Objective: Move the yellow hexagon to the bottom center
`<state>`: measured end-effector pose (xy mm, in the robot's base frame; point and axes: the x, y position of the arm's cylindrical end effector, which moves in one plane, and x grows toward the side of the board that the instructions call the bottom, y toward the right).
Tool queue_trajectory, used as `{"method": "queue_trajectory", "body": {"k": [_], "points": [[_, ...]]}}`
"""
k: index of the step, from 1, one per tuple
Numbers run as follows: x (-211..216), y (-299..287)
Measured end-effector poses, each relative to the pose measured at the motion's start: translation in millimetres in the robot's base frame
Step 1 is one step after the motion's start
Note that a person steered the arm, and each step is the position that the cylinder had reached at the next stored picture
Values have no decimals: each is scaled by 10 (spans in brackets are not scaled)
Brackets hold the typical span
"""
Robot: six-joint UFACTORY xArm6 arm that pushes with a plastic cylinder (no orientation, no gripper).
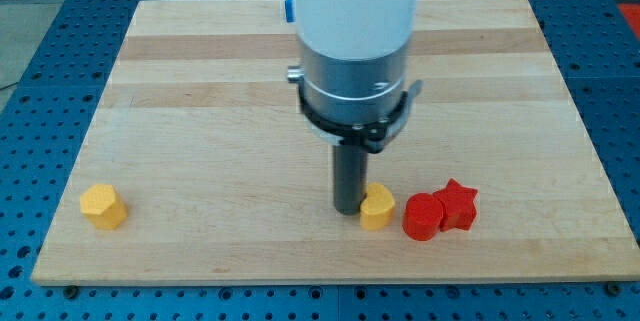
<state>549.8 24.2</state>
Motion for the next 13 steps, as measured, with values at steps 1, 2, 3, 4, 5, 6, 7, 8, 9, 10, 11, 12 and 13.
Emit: {"method": "queue_trajectory", "body": {"k": [1,2,3,4,5,6,7,8,9,10,11,12,13], "points": [[6,78],[-6,-523],[-210,-1521],[-545,-3286],[-545,-3286],[-249,-3268],[-7,-2936],[-6,-2220],[-11,-1724],[-158,-2374],[-144,-3020],[128,-2834],[354,-2225]]}}
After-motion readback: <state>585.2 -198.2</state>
